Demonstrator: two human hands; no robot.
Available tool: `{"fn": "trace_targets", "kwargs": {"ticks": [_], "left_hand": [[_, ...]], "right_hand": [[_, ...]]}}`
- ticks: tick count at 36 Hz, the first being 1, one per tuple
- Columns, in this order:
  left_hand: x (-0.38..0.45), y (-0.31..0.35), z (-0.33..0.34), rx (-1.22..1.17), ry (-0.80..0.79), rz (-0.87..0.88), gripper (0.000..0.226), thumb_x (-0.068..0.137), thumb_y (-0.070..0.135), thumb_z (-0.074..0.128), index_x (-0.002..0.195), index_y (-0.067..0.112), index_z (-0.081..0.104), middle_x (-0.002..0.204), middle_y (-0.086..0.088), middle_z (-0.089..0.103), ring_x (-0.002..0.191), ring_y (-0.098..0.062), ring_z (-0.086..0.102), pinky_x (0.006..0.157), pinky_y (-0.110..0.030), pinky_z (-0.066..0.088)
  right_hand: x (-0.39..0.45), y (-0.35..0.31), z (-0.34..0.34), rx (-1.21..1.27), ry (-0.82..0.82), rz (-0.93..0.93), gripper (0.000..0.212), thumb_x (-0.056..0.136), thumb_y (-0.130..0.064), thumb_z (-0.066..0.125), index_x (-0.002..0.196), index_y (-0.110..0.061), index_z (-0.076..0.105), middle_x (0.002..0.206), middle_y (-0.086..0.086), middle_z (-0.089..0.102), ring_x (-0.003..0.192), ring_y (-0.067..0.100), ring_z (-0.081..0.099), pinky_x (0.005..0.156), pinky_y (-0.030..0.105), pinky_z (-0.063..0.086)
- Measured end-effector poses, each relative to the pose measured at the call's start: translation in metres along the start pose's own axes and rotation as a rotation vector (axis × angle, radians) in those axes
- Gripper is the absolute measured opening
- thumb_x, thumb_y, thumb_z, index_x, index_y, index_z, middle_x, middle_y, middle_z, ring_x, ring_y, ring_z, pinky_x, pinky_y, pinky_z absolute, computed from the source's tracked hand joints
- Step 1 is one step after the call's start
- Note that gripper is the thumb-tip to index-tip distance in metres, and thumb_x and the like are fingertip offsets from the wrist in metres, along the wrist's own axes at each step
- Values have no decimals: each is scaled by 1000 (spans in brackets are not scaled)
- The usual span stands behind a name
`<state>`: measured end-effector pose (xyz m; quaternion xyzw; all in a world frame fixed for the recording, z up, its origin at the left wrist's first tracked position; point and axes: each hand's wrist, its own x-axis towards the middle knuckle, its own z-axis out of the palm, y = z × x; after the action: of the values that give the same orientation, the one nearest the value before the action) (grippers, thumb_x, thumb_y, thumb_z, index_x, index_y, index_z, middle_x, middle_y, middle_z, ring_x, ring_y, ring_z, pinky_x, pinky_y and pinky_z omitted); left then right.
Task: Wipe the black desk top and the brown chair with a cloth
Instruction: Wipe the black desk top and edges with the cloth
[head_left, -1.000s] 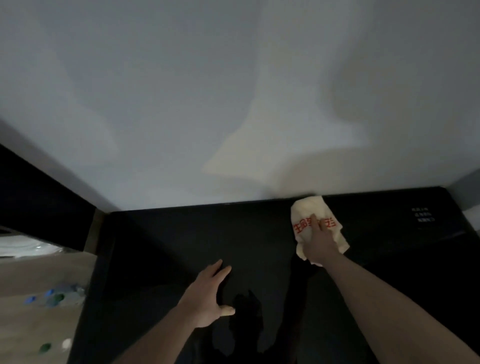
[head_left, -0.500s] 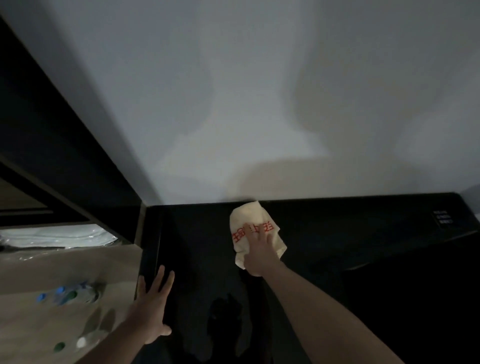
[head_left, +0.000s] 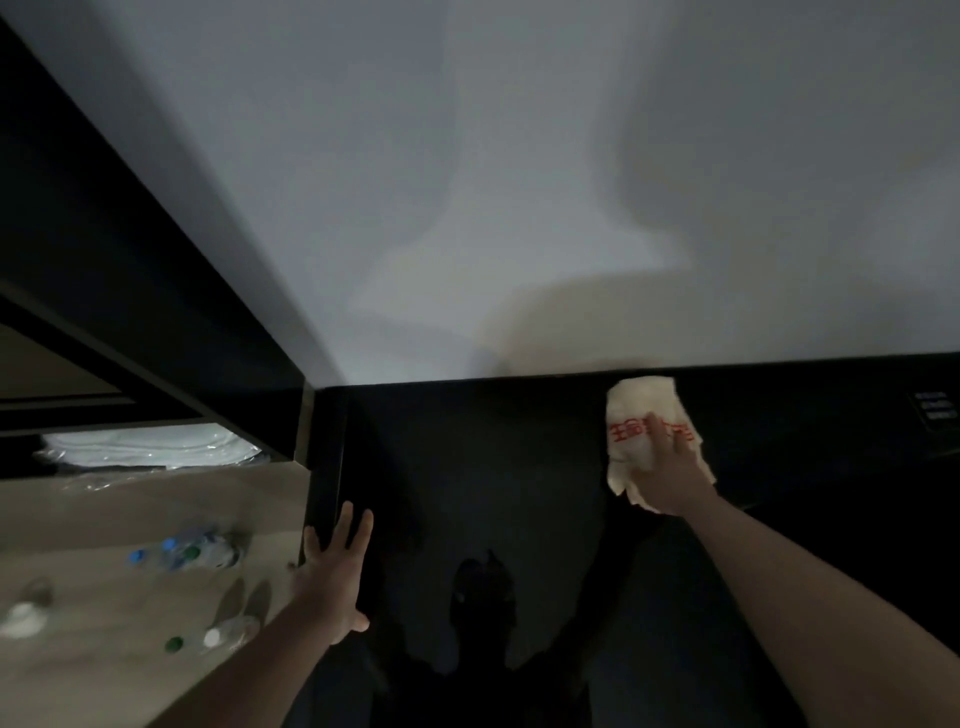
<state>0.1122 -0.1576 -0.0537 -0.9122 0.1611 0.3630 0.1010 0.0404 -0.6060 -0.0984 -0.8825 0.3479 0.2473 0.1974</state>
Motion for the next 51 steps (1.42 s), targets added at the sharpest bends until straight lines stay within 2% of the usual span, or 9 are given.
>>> {"fn": "trace_targets", "kwargs": {"ticks": [8,17,26,31,36,39,44,49,51], "left_hand": [[9,-16,9,-122,18,48,137,75,35,89,158,36,-20,163,9,-34,154,-46,-5,113,-44,44],[13,-17,15,-145,44,71,140,71,40,91,158,38,-18,164,9,-30,153,-49,-4,112,-44,46],[12,-28,9,-133,81,132,138,72,44,89,158,36,-18,164,9,-31,152,-50,0,112,-43,46],[10,-38,3,-120,66,202,135,71,53,86,159,38,-16,165,11,-29,153,-48,4,111,-42,47],[12,-38,-33,-152,76,193,109,75,69,73,160,31,16,166,3,11,142,-35,33,109,-41,45],[15,-25,-62,-209,262,191,86,82,60,70,151,25,31,150,-3,30,133,-30,41,99,-39,50],[32,4,-79,-285,358,363,86,88,42,71,155,33,19,158,-2,20,139,-29,37,99,-41,53],[71,21,-64,-167,258,466,101,77,55,75,153,41,9,164,2,5,154,-34,5,113,-61,37],[73,24,-61,-168,217,431,101,75,55,74,151,43,10,163,3,4,152,-37,9,110,-64,38]], "right_hand": [[-7,-56,-8,64,42,164,93,99,-23,56,158,-35,-15,167,11,-16,154,37,-5,124,51,7],[-33,-188,37,51,25,98,101,93,-43,62,158,-37,-16,166,10,-20,152,45,-7,121,61,6],[-78,-290,66,124,-200,-278,91,95,-28,60,161,-34,-3,168,6,-13,154,37,-10,125,50,4],[-101,-266,43,324,-199,-305,70,97,-9,51,160,-28,25,161,7,31,145,27,35,113,31,36],[-140,-209,28,217,-105,-287,69,99,-14,54,159,-30,24,166,-1,15,154,23,12,122,38,20],[-158,-169,25,157,-102,-178,78,98,-15,57,161,-33,16,169,2,3,155,30,3,125,44,16],[-182,-117,23,53,-92,-81,82,98,-23,56,162,-32,5,169,4,-7,154,37,-7,126,49,9],[-193,-83,25,59,-87,-8,86,98,-24,56,161,-36,-2,168,-2,-15,153,36,-14,126,53,9],[-193,-74,26,58,-90,6,87,97,-26,57,161,-36,-3,168,-1,-16,153,37,-15,125,54,9]]}}
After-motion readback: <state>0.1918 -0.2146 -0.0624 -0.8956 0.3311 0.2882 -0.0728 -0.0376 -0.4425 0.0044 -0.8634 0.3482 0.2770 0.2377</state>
